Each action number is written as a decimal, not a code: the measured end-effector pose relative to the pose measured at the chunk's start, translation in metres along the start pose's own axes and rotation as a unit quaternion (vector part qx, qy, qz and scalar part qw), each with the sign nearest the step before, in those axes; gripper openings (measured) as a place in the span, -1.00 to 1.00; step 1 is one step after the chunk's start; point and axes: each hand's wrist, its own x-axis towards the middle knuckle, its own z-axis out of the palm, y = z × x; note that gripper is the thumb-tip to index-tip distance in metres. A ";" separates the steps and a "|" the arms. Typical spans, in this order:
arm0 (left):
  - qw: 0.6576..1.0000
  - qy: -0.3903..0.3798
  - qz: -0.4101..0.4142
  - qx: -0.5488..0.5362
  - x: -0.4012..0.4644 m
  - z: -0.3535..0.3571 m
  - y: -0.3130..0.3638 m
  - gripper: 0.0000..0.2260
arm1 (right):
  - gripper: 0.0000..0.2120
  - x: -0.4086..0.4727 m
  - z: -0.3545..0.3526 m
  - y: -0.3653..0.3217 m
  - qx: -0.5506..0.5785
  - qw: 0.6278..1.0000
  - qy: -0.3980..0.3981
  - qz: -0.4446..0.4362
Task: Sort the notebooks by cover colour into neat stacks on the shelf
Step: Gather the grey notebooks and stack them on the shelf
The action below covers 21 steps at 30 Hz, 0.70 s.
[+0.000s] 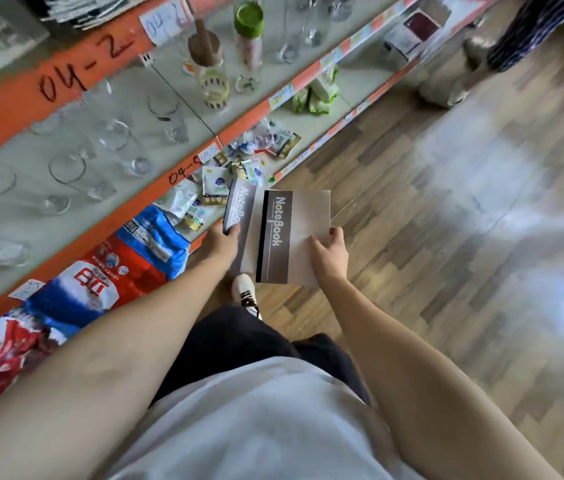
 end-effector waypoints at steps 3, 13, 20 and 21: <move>1.000 0.013 -0.002 -0.004 0.005 0.000 0.030 -0.60 | -0.79 0.028 -0.003 -0.029 -0.026 1.000 0.000 -0.016; 0.989 0.140 -0.032 -0.026 0.010 0.009 0.094 -0.63 | -0.82 0.104 -0.012 -0.113 -0.089 0.978 -0.101 -0.160; 0.941 0.315 -0.075 -0.097 -0.020 0.021 0.132 -0.66 | -0.55 0.139 -0.025 -0.185 -0.150 0.914 -0.229 -0.301; 0.930 0.342 -0.065 -0.114 -0.025 0.023 0.136 -0.68 | -0.60 0.139 -0.028 -0.195 -0.156 0.899 -0.251 -0.323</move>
